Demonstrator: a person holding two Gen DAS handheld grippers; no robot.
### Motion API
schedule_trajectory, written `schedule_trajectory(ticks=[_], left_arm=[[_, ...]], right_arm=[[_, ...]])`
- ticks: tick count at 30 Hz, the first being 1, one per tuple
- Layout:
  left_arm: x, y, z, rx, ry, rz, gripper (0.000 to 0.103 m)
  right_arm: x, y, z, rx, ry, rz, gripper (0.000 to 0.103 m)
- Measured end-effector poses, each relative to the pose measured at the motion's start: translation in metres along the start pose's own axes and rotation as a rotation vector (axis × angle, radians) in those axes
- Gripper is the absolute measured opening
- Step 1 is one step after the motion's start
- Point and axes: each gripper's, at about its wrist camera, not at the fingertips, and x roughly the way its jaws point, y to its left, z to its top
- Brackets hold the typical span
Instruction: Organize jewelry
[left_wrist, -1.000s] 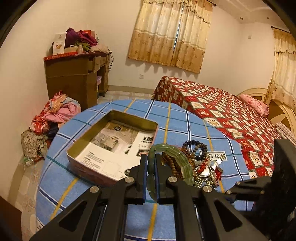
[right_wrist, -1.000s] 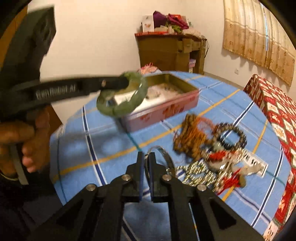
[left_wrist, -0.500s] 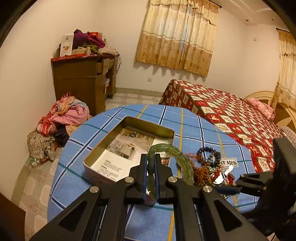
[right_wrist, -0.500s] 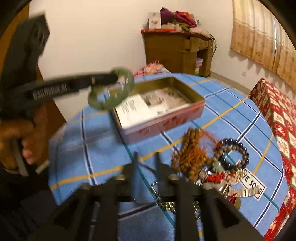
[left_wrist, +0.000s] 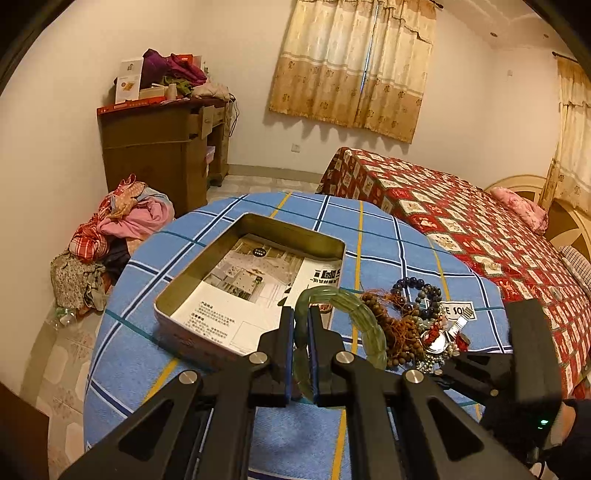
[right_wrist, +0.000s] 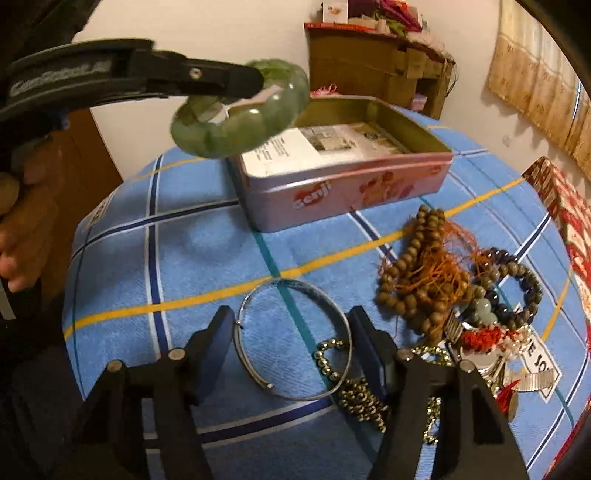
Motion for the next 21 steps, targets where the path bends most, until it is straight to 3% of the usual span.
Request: schedule_trajectory(ticks=[5, 9, 21], left_arm=[[0.0, 0.006, 0.014, 0.014, -0.02, 0.021, 0.006], [0.008, 0.012, 0.029, 0.046, -0.027, 0.05, 0.006], [0.064, 0.038, 0.052, 0.097, 0.061, 0.126, 0.006]], right_arm=[[-0.023, -0.004, 0.012, 0.038, -0.076, 0.02, 0.066], [-0.027, -0.014, 0.035, 0.039, -0.113, -0.024, 0.066], [0.01, -0.061, 0.116, 0.125, -0.186, -0.106, 0.066]])
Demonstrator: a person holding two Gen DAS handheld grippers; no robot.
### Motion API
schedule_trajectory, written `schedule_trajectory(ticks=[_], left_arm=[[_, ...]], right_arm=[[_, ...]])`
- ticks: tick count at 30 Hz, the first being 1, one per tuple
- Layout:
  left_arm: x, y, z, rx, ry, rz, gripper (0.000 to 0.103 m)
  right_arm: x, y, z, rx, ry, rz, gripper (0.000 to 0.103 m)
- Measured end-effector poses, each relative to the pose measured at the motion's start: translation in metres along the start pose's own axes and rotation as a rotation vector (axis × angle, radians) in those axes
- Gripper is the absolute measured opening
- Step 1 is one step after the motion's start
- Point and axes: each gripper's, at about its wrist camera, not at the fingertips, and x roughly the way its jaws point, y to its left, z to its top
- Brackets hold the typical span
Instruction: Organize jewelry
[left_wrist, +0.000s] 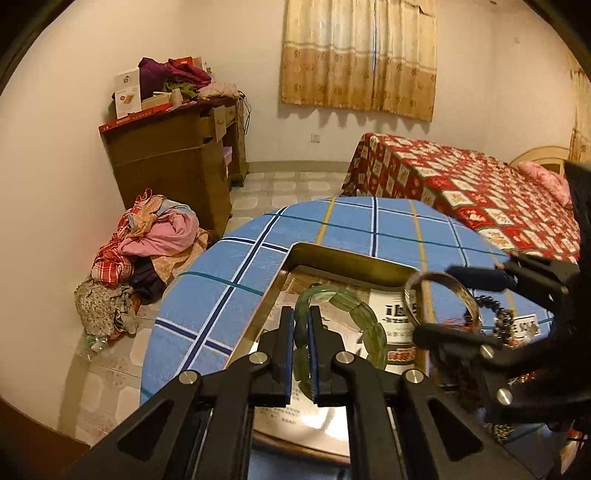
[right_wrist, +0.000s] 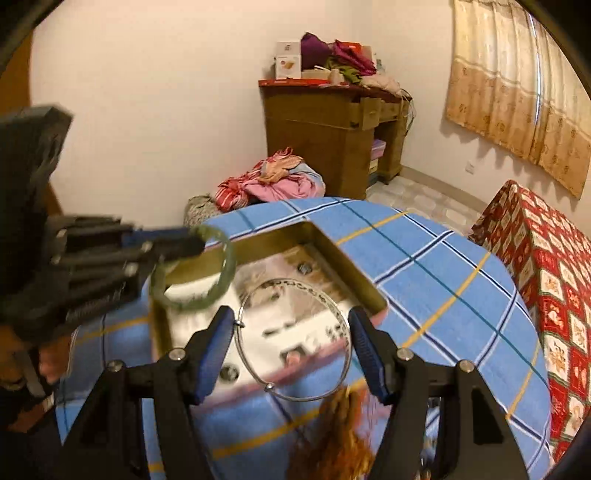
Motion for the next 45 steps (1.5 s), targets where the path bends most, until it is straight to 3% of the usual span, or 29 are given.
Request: schedule_trajectory(ticks=[11, 14, 16, 18, 27, 35, 45], left_arm=[[0.027, -0.006, -0.005, 0.036, 0.092, 0.045, 0.009], [0.028, -0.007, -0.006, 0.035, 0.104, 0.065, 0.025], [0.024, -0.008, -0.006, 0.034, 0.087, 0.075, 0.051], [0.014, -0.008, -0.004, 0.03, 0.053, 0.093, 0.064], [-0.011, -0.014, -0.013, 0.005, -0.009, 0.075, 0.065], [-0.03, -0.07, -0.038, 0.064, -0.019, -0.024, 0.065], [-0.021, -0.135, -0.049, 0.132, 0.02, -0.119, 0.064]], right_arm=[[0.028, -0.01, -0.002, 0.054, 0.018, 0.041, 0.068], [0.02, -0.011, -0.004, 0.06, 0.001, 0.037, 0.071], [0.011, -0.013, -0.005, 0.056, -0.018, 0.029, 0.078], [-0.002, -0.014, -0.006, 0.043, -0.033, 0.005, 0.078], [-0.074, -0.055, -0.046, 0.137, -0.072, -0.099, 0.087], [-0.11, -0.083, -0.104, 0.301, -0.021, -0.208, 0.087], [-0.128, -0.088, -0.15, 0.387, -0.02, -0.241, 0.087]])
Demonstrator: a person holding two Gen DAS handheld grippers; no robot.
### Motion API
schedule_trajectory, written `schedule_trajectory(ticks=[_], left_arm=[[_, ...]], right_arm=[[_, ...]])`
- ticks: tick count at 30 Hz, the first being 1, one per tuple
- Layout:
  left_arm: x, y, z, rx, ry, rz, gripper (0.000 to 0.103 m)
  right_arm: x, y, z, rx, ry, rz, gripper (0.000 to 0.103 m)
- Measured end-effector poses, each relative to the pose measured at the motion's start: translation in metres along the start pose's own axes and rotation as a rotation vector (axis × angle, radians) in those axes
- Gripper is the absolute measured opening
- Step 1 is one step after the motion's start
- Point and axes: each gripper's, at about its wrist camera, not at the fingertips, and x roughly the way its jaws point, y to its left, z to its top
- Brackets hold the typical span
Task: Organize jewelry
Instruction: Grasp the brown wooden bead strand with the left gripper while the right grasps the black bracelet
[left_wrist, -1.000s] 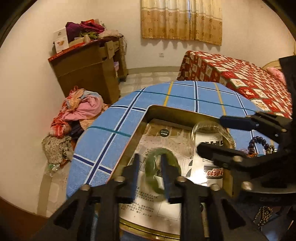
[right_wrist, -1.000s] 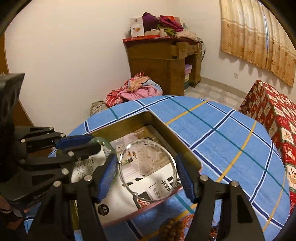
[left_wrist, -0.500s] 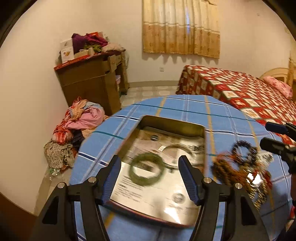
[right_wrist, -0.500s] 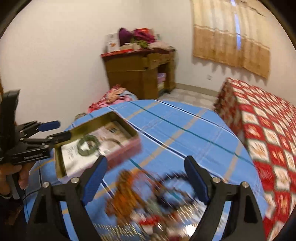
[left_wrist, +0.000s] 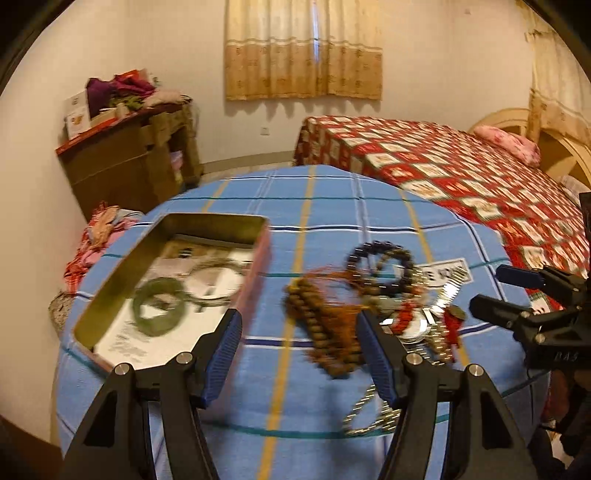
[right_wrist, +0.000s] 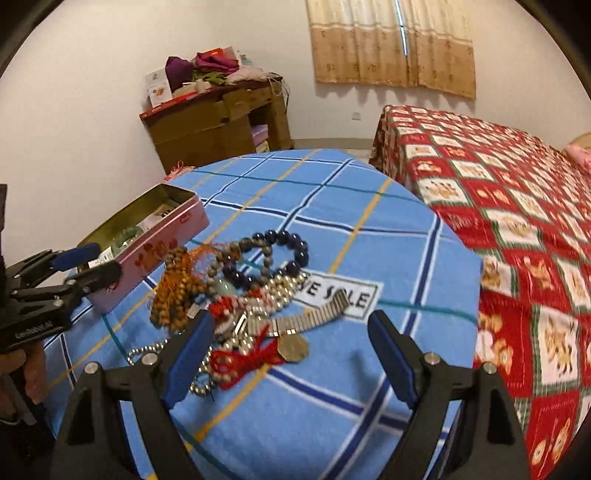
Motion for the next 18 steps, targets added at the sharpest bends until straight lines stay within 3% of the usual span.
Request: schedule_trajectory(ticks=[5, 6, 7, 9, 12, 18], left_arm=[[0.033, -0.02, 0.005, 0.021, 0.068, -0.025, 0.064], [0.04, -0.021, 0.005, 0.019, 0.081, -0.031, 0.059], [0.048, -0.021, 0.004, 0.017, 0.103, -0.039, 0.042], [0.058, -0.019, 0.002, 0.001, 0.139, -0.057, 0.031], [0.049, -0.017, 0.003, -0.007, 0.108, -0.075, 0.01], [0.017, -0.006, 0.011, -0.029, 0.027, -0.075, 0.009]], right_arm=[[-0.002, -0.014, -0.007, 0.01, -0.009, -0.022, 0.088], [-0.003, -0.017, -0.008, 0.017, -0.013, -0.025, 0.088], [-0.003, -0.02, -0.008, 0.026, -0.015, -0.023, 0.088], [-0.004, -0.024, -0.008, 0.034, -0.016, -0.026, 0.088], [-0.002, -0.026, -0.008, 0.035, -0.015, -0.033, 0.088], [0.004, -0.01, 0.002, -0.016, -0.012, -0.021, 0.086]])
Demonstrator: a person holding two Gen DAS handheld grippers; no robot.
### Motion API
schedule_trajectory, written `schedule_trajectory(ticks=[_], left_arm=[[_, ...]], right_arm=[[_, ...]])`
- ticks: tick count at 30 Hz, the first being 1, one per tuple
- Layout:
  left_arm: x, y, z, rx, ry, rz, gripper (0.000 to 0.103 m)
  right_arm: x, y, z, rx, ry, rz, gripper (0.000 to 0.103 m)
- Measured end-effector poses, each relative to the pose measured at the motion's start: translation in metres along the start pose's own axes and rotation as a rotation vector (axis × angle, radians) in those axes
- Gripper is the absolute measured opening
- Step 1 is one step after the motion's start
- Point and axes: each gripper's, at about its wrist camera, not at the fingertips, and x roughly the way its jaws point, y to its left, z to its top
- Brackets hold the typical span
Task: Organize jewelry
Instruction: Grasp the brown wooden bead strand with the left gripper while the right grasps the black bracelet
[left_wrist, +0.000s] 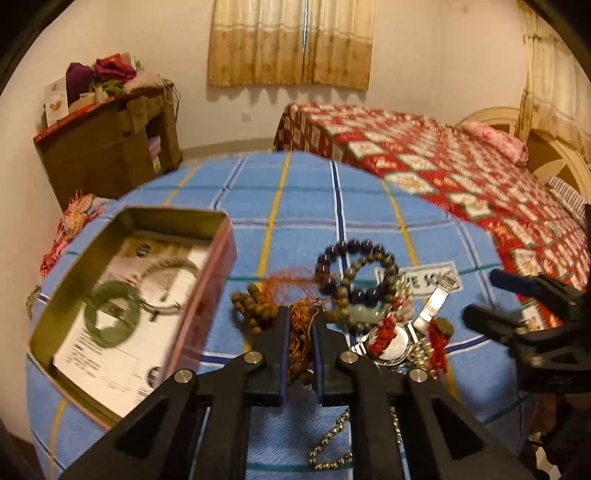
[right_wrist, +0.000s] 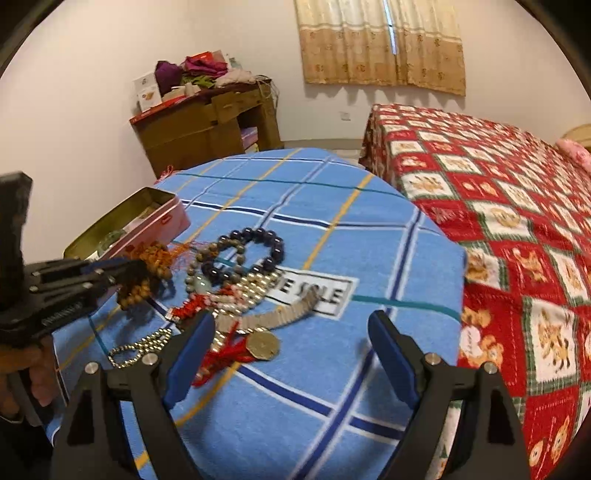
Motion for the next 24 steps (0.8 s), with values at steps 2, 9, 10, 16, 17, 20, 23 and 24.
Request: schedule_trajectory(ticks=[2, 9, 10, 16, 17, 20, 23, 24], left_arm=[[-0.012, 0.001, 0.004, 0.009, -0.035, 0.008, 0.009], [-0.021, 0.007, 0.014, 0.003, -0.081, 0.022, 0.009], [-0.02, 0.008, 0.014, 0.002, -0.082, 0.023, 0.009], [-0.013, 0.016, 0.024, -0.01, -0.095, 0.029, 0.009], [-0.014, 0.017, 0.025, -0.009, -0.099, 0.027, 0.009], [-0.023, 0.018, 0.027, -0.008, -0.119, 0.022, 0.009], [-0.032, 0.021, 0.03, -0.014, -0.138, 0.021, 0.009], [-0.035, 0.021, 0.03, -0.013, -0.144, 0.023, 0.009]], right_arm=[[0.003, 0.008, 0.008, -0.026, -0.003, 0.001, 0.081], [0.043, 0.03, 0.038, -0.129, 0.084, -0.025, 0.068], [0.05, 0.032, 0.041, -0.135, 0.1, -0.021, 0.066], [0.084, 0.032, 0.045, -0.149, 0.189, -0.024, 0.026], [0.082, 0.031, 0.046, -0.143, 0.185, -0.007, 0.015], [0.067, 0.029, 0.048, -0.117, 0.152, 0.047, 0.012], [0.048, 0.033, 0.05, -0.12, 0.104, 0.06, 0.011], [0.042, 0.034, 0.051, -0.119, 0.09, 0.062, 0.011]])
